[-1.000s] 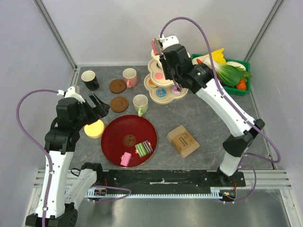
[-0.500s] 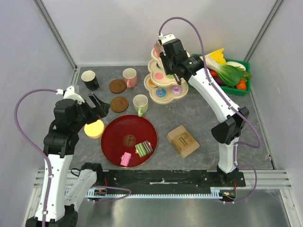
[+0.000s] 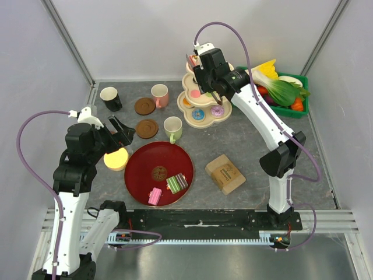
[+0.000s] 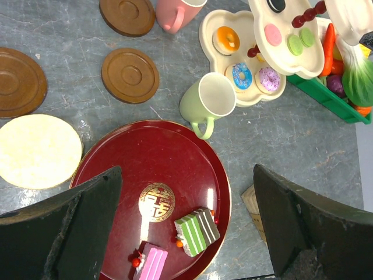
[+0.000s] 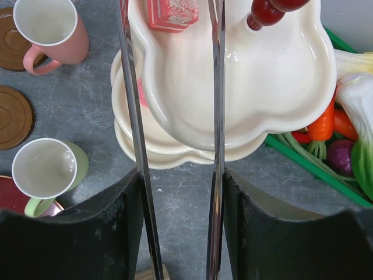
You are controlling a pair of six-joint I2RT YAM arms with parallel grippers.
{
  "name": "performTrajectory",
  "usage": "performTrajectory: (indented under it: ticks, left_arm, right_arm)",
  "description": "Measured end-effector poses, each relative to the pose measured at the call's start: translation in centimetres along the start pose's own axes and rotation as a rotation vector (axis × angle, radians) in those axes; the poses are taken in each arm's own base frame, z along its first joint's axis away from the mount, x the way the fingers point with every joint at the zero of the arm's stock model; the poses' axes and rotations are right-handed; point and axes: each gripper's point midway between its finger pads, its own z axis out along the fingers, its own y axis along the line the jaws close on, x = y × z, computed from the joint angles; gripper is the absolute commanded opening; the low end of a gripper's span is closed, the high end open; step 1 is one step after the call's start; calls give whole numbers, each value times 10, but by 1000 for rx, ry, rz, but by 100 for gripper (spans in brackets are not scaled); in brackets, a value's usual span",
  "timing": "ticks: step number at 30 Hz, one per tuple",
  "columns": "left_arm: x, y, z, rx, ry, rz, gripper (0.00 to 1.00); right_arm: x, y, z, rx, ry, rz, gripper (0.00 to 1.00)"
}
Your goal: Serve the afternoon tea
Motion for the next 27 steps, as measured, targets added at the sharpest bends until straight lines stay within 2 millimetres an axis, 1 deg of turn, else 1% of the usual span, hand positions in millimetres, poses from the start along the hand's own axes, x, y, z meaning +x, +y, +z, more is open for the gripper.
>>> performTrajectory:
  ticks: [10, 15, 23, 25, 27]
  left_arm:
    - [0, 0, -1, 3, -2, 0, 99]
    - [0, -1, -2, 6, -6, 0, 99]
    - [-1, -2, -6, 12, -17, 1, 99]
    - [-2, -2, -8, 14, -22, 2, 99]
    - [-1, -2, -9, 14, -21, 2, 99]
  right_arm:
    - [-1, -6, -1, 29, -2, 1, 59]
    - [-6, -11, -8, 43, -19, 3, 59]
    - [-24, -23, -39, 50, -83, 25, 59]
    - [-27, -22, -48, 39, -96, 26, 59]
    - [-26, -21, -60, 32, -100, 22, 59]
